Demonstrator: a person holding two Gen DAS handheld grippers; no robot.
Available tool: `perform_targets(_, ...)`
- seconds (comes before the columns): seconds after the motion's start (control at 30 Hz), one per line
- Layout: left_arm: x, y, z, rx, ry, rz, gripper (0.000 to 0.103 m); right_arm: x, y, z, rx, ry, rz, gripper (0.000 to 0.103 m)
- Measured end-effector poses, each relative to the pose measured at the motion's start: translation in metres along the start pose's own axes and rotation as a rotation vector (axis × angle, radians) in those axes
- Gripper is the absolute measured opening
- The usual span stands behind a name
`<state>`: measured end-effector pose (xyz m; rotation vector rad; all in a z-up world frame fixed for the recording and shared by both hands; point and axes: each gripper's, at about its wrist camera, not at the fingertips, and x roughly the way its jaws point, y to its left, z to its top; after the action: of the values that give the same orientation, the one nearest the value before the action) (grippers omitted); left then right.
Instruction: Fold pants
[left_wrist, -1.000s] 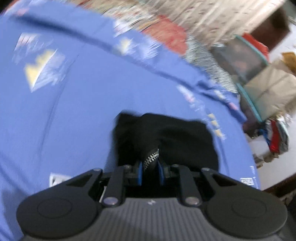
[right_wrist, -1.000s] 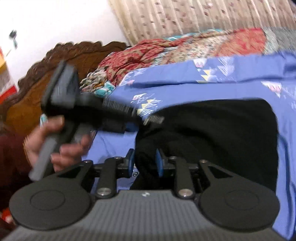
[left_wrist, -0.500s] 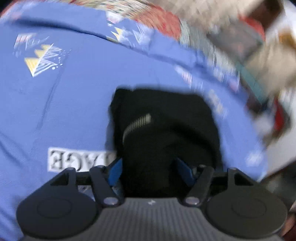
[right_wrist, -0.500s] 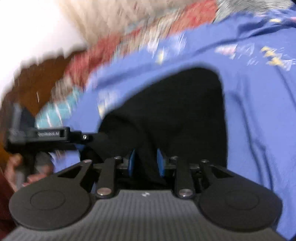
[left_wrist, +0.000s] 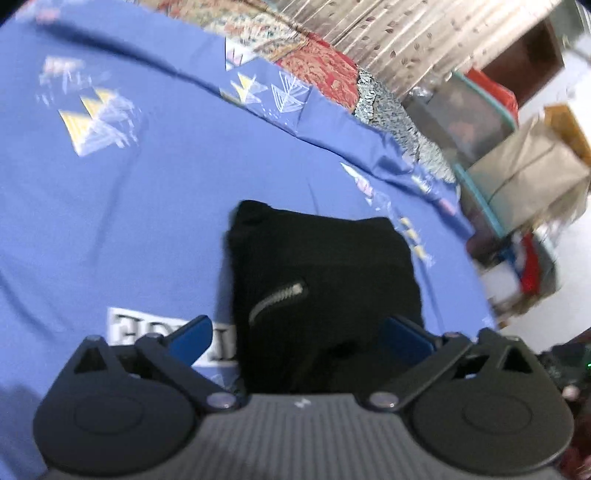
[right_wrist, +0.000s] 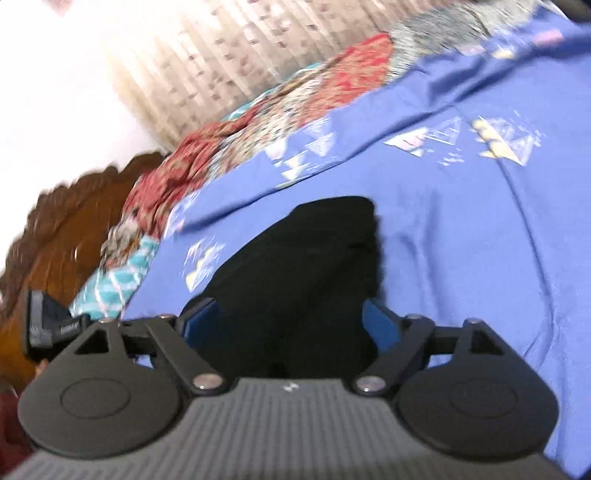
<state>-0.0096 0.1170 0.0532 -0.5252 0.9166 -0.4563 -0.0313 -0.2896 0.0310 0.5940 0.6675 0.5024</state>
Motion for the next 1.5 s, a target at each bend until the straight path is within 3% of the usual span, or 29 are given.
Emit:
perform_targets(0.13, 0.042, 0.014, 0.003, -0.089, 0.075, -0.036, 0.103, 0.036, -0.013, 0.014, 0.057, 0.069, 0.017, 0.089)
perform_targets(0.23, 0.071, 0.018, 0.001, -0.093, 0.128, -0.055, 0.103, 0.069, -0.013, 0.020, 0.073, 0.145, 0.040, 0.089)
perform_targets(0.33, 0.079, 0.021, 0.001, -0.059, 0.067, -0.094, 0.099, 0.099, -0.026, 0.009, 0.134, 0.229, 0.110, 0.088)
perform_targets(0.37, 0.080, 0.022, 0.003, -0.072, 0.057, -0.100, 0.070, 0.107, -0.027, 0.007, 0.161, 0.251, 0.129, 0.075)
perform_targets(0.4, 0.080, 0.023, 0.006, -0.090, 0.059, -0.091, 0.052, 0.112, -0.024, 0.009, 0.174, 0.261, 0.139, 0.057)
perform_targets(0.43, 0.079, 0.022, 0.011, -0.102, 0.060, -0.086, 0.048, 0.112, -0.018, 0.013, 0.163, 0.261, 0.133, 0.056)
perform_targets(0.5, 0.070, 0.014, 0.023, -0.075, 0.041, -0.108, 0.035, 0.109, 0.006, 0.027, 0.066, 0.234, 0.160, 0.049)
perform_targets(0.63, 0.047, -0.006, 0.068, -0.003, -0.110, -0.147, 0.034, 0.107, 0.045, 0.073, -0.081, 0.101, 0.250, 0.048)
perform_targets(0.73, 0.042, -0.016, 0.112, 0.036, -0.222, -0.169, 0.035, 0.120, 0.058, 0.115, -0.113, -0.003, 0.311, 0.048)
perform_targets(0.83, 0.059, -0.023, 0.155, 0.069, -0.276, -0.127, 0.035, 0.150, 0.050, 0.143, -0.085, -0.066, 0.310, 0.048)
perform_targets(0.97, 0.124, -0.017, 0.184, 0.093, -0.222, 0.006, 0.035, 0.205, 0.009, 0.150, 0.050, -0.049, 0.204, 0.049)
perform_targets(1.07, 0.180, 0.002, 0.182, 0.074, -0.102, 0.134, 0.036, 0.244, -0.017, 0.137, 0.079, 0.032, 0.002, 0.051)
perform_targets(1.1, 0.190, 0.006, 0.178, 0.077, -0.093, 0.174, 0.043, 0.253, -0.022, 0.131, 0.067, 0.060, -0.088, 0.061)
perform_targets(1.13, 0.193, 0.009, 0.171, 0.085, -0.103, 0.183, 0.046, 0.249, -0.025, 0.126, 0.076, 0.043, -0.110, 0.067)
perform_targets(1.2, 0.188, 0.002, 0.163, 0.080, -0.136, 0.195, 0.048, 0.236, -0.021, 0.125, 0.090, 0.006, -0.115, 0.071)
perform_targets(1.33, 0.162, -0.011, 0.158, 0.081, -0.157, 0.240, 0.047, 0.206, 0.006, 0.123, -0.010, -0.067, -0.237, 0.071)
perform_targets(1.5, 0.111, -0.031, 0.126, 0.089, -0.185, 0.294, 0.048, 0.163, 0.029, 0.096, -0.004, -0.082, -0.286, 0.071)
